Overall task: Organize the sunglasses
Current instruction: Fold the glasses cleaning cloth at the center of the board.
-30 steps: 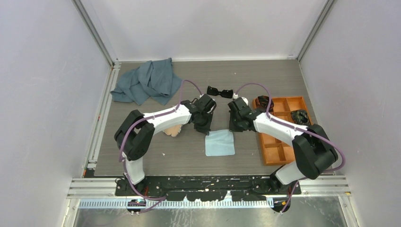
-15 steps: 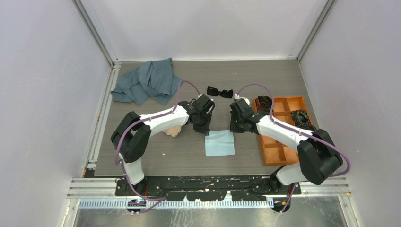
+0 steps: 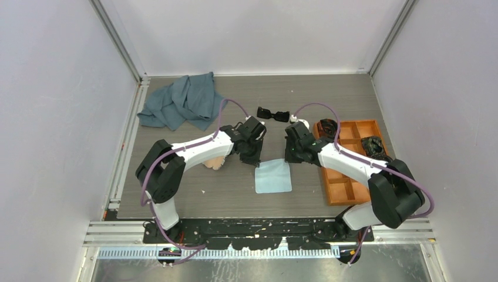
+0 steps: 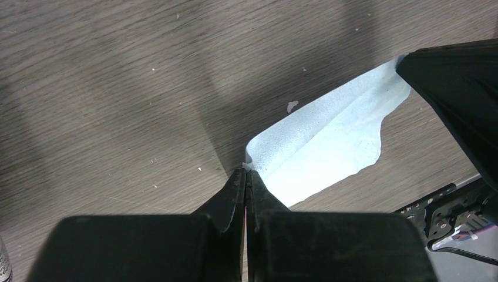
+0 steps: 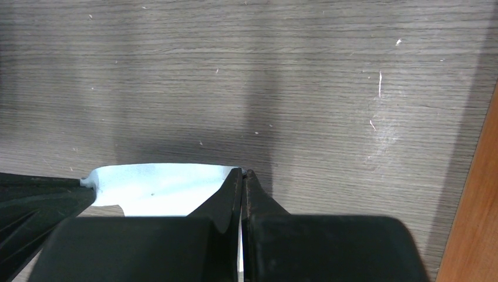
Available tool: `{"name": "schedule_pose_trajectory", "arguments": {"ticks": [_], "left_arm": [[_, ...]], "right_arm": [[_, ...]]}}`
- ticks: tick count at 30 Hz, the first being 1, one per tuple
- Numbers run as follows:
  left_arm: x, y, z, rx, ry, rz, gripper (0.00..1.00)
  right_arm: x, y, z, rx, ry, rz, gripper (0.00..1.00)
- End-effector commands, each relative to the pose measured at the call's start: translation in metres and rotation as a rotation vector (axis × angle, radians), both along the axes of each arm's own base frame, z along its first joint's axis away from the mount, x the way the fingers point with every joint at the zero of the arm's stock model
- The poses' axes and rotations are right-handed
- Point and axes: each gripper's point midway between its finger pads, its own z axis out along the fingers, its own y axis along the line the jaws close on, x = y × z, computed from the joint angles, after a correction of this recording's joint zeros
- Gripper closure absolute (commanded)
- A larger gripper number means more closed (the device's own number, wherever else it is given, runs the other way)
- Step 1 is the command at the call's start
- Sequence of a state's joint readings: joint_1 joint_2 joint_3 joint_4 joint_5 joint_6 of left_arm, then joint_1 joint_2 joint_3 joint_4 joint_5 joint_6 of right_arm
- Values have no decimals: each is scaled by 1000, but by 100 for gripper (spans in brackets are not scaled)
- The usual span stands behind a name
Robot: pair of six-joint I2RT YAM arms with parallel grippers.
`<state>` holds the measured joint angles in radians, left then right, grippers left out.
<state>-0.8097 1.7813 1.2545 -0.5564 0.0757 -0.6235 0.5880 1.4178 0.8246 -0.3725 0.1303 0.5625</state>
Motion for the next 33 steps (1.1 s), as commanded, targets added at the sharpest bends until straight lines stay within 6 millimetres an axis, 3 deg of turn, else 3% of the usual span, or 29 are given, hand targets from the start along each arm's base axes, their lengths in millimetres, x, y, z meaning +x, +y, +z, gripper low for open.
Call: {"name": "schedule_pose_trajectory", "arguments": {"ticks": [1,18,25,33], "left_arm": [[9,-4,9,-24,-40,2,99],[11,-9,4,-27,-39,-23,100],[5,-8,9,-57,-33,-22,100],[-7,-4,0,-64,-1,-20,100]], "right_arm": [[12,3,1,-13,-44,5,100],[12,4,-4,-14,-47,17,100],[2,5,3,17,-45,33,100],[-10,0,-3,11,-24,49,100]]}}
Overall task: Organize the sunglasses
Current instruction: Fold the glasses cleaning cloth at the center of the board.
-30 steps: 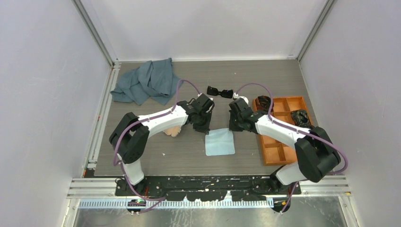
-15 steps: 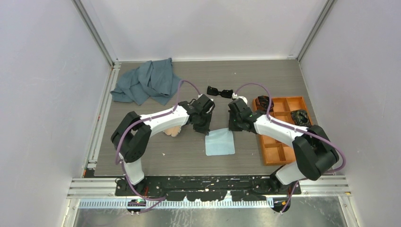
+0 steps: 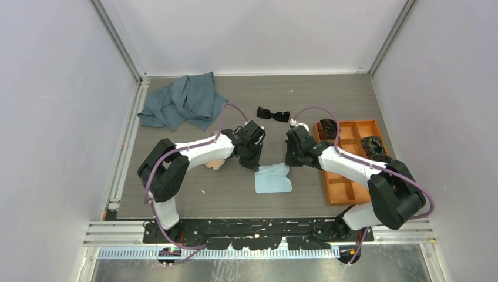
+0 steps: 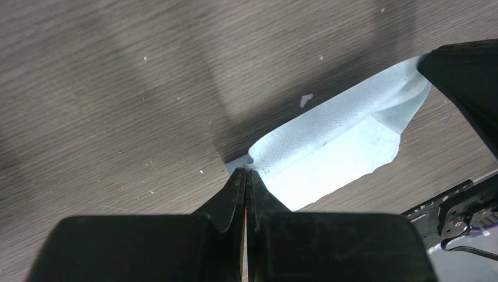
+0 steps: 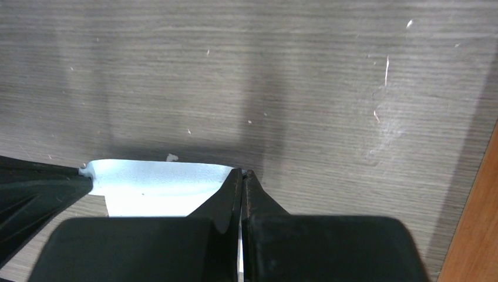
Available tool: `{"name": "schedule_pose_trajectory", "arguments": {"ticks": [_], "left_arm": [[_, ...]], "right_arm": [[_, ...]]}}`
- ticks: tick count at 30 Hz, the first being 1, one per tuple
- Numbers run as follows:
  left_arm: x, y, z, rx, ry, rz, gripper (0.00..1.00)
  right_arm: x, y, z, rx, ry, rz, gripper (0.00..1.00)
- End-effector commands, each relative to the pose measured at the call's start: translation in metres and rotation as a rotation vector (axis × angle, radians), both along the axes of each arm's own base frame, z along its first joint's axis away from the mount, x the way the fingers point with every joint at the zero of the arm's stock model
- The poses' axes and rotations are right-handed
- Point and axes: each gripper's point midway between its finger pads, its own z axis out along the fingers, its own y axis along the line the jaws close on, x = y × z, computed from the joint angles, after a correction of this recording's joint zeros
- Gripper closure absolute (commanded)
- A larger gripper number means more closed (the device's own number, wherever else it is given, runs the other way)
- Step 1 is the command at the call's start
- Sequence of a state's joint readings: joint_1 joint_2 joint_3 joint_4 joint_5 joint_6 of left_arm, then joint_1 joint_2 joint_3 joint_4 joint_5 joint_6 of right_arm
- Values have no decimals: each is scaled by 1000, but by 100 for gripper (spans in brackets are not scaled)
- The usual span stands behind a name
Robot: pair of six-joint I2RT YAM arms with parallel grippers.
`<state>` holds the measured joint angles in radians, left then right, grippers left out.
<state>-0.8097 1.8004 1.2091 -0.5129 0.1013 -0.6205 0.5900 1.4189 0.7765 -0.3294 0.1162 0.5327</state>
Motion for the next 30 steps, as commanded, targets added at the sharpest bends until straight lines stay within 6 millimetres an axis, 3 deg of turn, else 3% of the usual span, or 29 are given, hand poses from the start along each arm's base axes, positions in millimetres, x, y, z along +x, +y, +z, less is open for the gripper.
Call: {"name": "schedule_pose_trajectory", "arguments": {"ticks": [1,18,30], "left_arm": [[0,-5,18,-68,-33,-3,100],[-17,-5,17,-73,-23,-14,100],[4,-9,17,-35,-59,-4,100]], "right_arm": [[-5,2,9,23,-28,16,100],[-16,0,15,21,-47,25,100],[17,6,18,-64,-100,50,100]]}}
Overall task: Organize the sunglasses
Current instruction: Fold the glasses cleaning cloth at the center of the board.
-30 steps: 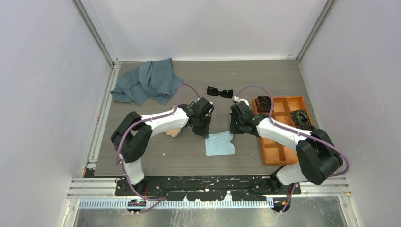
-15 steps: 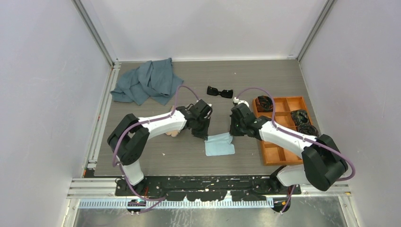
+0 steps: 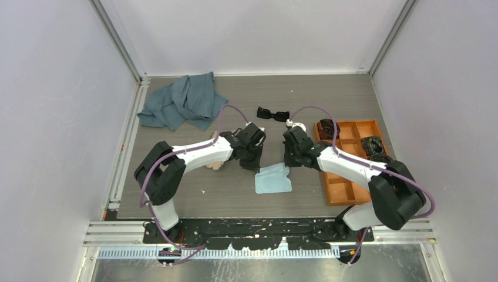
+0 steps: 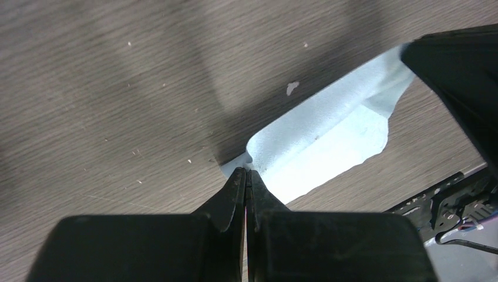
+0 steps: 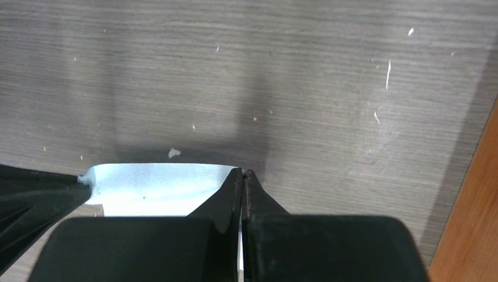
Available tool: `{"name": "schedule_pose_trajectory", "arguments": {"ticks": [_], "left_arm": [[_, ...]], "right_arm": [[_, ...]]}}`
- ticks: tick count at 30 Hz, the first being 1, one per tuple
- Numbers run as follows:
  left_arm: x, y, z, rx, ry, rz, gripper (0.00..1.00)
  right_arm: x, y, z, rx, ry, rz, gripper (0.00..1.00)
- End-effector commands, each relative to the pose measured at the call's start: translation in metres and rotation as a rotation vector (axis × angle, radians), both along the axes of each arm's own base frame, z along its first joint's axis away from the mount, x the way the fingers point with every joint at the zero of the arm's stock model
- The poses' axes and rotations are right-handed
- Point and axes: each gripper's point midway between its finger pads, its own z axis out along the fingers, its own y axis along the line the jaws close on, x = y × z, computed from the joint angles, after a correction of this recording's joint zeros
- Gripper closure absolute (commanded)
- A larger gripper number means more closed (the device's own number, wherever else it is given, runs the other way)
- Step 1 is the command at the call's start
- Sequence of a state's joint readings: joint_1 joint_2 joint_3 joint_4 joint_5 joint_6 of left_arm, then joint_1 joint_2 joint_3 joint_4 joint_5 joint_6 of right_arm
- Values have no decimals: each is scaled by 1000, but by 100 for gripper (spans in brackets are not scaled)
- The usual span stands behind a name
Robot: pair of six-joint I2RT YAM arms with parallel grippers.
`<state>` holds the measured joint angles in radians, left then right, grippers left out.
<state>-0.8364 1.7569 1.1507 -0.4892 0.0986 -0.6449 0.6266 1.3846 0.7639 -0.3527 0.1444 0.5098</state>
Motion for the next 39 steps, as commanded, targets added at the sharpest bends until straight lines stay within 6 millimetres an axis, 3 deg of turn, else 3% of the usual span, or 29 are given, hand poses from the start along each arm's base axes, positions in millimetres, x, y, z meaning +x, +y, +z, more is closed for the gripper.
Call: {"name": "schedule_pose_trajectory", "arguments": {"ticks": [1,9,15,24,39], "left_arm": [[23,-10,18,-27,-63,2,100],[34,-11,17,-7,-70,-19,100],[32,-8,9,2,-55,-18,100],[31,-9,12,-14,-54,-24,100],[22,-6,15,-40,-37,-16,100]], "right_arm": [[30,6,14,-39,-93,21,100],[43,17,12,-48,-143,108,99],[39,14,5,-44,-169,123,100],[37,6,24,3,-339,144,99],[21,10,20,51,-307,156,100]]}}
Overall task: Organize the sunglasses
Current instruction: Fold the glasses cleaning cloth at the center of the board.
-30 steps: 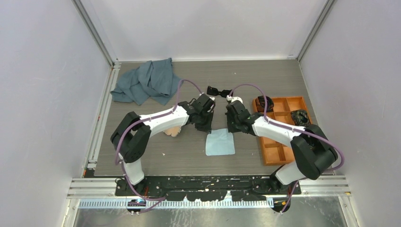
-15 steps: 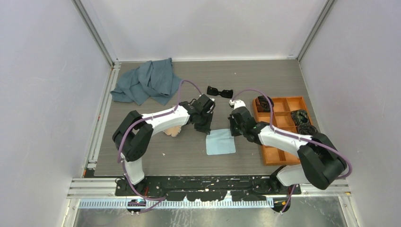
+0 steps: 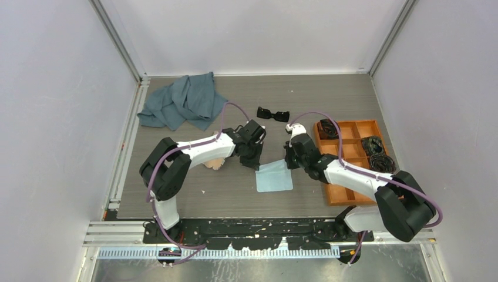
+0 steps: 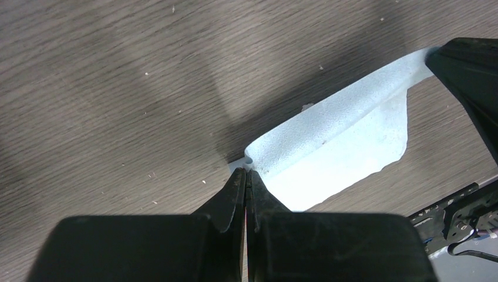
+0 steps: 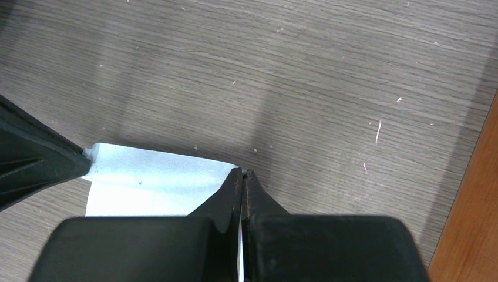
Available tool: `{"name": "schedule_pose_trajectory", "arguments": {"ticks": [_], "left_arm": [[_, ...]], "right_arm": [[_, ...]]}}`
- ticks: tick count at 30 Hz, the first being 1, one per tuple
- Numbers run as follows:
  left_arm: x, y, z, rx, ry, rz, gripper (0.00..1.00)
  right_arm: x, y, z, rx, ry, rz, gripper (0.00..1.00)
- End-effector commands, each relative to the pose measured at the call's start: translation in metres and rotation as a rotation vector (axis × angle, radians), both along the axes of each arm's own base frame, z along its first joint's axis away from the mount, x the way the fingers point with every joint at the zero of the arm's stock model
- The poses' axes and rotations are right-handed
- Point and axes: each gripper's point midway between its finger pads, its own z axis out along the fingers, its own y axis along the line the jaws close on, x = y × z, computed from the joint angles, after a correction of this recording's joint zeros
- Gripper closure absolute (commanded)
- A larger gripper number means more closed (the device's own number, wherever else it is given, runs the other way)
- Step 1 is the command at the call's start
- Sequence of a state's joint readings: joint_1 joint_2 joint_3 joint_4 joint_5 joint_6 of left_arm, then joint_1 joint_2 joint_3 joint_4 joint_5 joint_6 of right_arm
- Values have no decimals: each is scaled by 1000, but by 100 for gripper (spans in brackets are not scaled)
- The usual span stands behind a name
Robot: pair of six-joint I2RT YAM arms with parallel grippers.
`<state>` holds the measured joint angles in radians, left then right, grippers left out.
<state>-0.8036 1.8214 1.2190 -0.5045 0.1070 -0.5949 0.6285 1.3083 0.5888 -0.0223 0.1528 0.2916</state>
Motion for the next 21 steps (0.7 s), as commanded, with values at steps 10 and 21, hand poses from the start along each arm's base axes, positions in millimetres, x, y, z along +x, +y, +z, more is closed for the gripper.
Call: {"name": "schedule_pose_trajectory", "arguments": {"ticks": [10,21], "left_arm": [[-2,-5,18,-67,-18,-1,100],[-9,-6,19,-68,-14,-13,100]], "right_arm": [[-4,9,14,61,-47,0,99],[-15,8,12,83,-15,-27,99]]}}
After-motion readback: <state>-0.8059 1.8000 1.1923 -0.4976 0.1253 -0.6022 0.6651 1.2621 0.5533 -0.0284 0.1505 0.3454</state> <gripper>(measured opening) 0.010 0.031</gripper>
